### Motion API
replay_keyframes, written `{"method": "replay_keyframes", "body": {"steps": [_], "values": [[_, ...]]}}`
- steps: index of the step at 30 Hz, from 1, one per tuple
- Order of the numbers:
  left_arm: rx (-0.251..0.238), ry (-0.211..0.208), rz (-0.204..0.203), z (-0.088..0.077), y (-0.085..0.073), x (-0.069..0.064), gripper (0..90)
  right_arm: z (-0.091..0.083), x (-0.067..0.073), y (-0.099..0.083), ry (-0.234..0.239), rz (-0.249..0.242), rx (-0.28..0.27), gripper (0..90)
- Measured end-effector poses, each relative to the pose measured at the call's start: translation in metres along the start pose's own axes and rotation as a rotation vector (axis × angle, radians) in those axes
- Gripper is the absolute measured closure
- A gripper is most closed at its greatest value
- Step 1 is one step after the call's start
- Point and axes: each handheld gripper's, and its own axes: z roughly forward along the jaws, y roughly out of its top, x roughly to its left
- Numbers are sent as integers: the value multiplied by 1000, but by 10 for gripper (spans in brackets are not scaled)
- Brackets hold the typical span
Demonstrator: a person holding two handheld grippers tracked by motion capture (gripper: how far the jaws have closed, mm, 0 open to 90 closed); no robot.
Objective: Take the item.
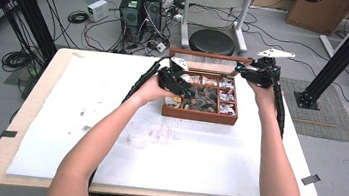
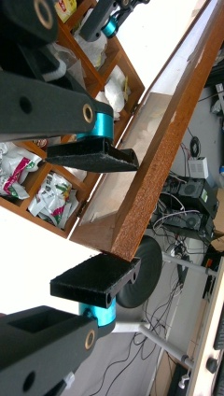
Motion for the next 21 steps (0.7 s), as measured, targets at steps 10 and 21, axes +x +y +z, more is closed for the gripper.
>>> {"method": "replay_keyframes", "body": {"steps": [10, 21], "values": [[63, 5, 42, 20, 13, -4, 586, -1, 0, 0, 1, -3, 3, 484], [117, 3, 35, 36, 10, 2, 657, -1, 0, -2, 8, -6, -1, 484]]}}
